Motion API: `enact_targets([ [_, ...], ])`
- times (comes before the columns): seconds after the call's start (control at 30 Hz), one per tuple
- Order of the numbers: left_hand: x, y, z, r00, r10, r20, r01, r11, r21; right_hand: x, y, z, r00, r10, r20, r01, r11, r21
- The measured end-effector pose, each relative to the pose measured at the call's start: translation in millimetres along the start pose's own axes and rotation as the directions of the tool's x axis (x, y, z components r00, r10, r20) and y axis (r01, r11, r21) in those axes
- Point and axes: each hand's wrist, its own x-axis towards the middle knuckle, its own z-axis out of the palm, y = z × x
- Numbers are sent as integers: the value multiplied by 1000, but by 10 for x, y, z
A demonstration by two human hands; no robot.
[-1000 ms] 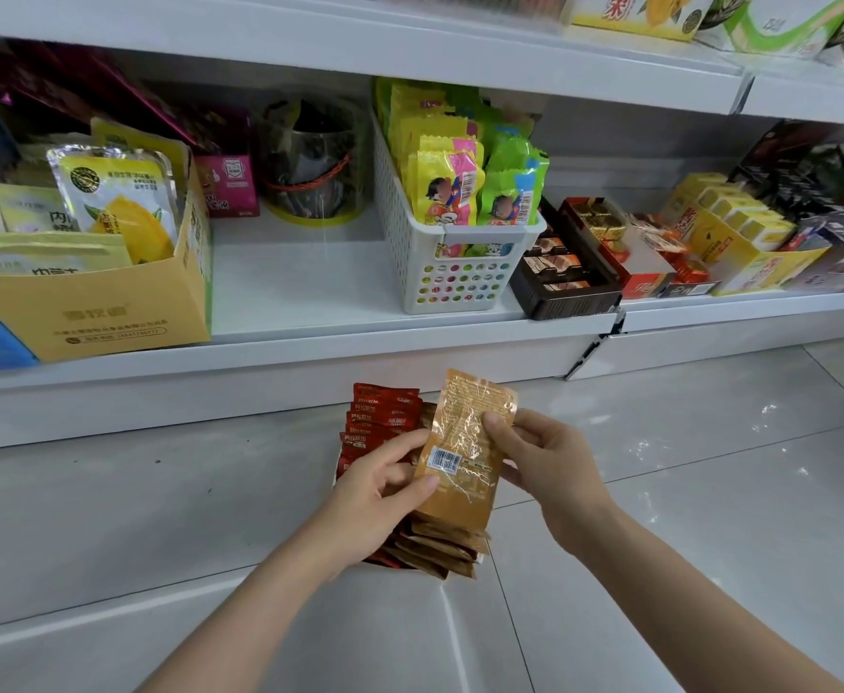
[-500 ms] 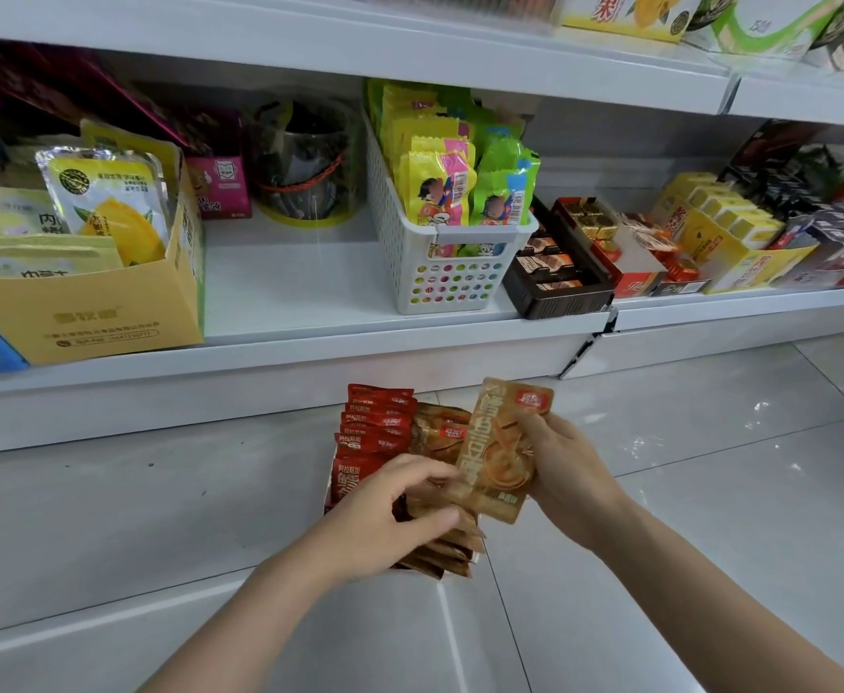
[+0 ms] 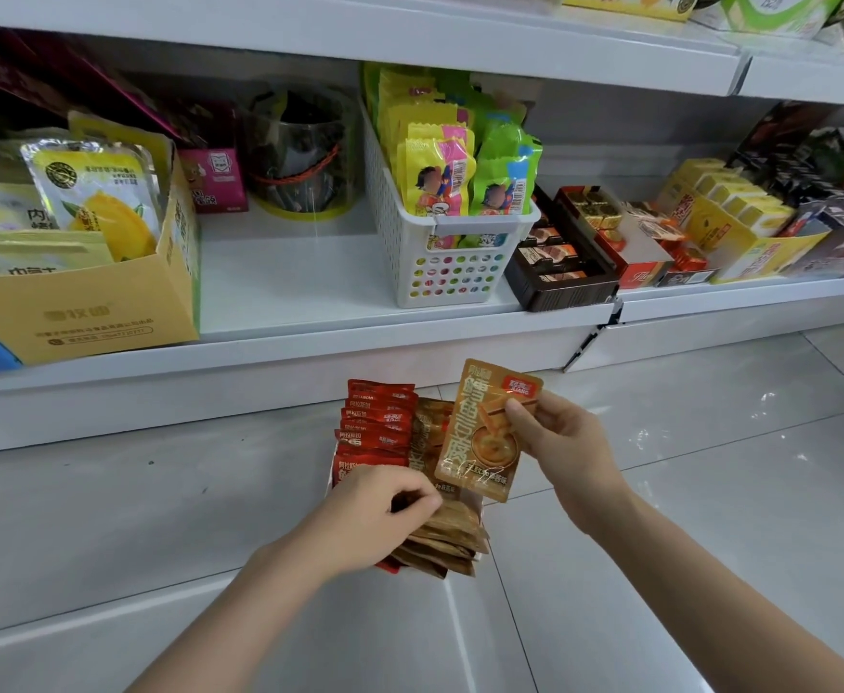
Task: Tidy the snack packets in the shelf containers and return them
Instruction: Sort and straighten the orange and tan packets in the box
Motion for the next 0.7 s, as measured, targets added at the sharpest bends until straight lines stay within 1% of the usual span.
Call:
enact_targets([
  [0.1,-52,-49,-21,1000,-3,-16,2,999,-53,10,87,51,994,-89,69,93,994,-56],
  [0.17,-87,-84,-14,999,16,-43,-17,1000,-18,28,164,68,986,-152,76,163,971,-174],
  [0.2,-100,-94,-9,998,19,-57,-20,1000,-18,33,207,64,981,-180,79,195,944,-265],
  [0.27,-102,-102,-12,997,19,-77,-22,999,-37,9,293,44,961,-243,134,278,836,-472],
  [0.33,-89,-105,-22,995,42,-87,-45,999,-31,-45,382,16,925,-304,230,380,707,-596],
  [0.4,-75,-128,-32,993,70,-96,-73,997,-24,-87,434,9,889,-332,316,458,610,-647],
  [0.47,-57,-151,-28,985,103,-136,-107,994,-19,-96,423,27,851,-349,393,525,515,-678],
  [0.53,-44,-148,-17,972,129,-195,-137,990,-29,-62,388,48,817,-345,461,576,456,-678],
  [0.6,-29,-136,-11,971,116,-208,-122,992,-15,-22,365,72,812,-322,487,584,424,-693],
  [0.7,16,-80,-2,988,66,-143,-61,997,38,16,347,113,846,-263,464,534,399,-746],
])
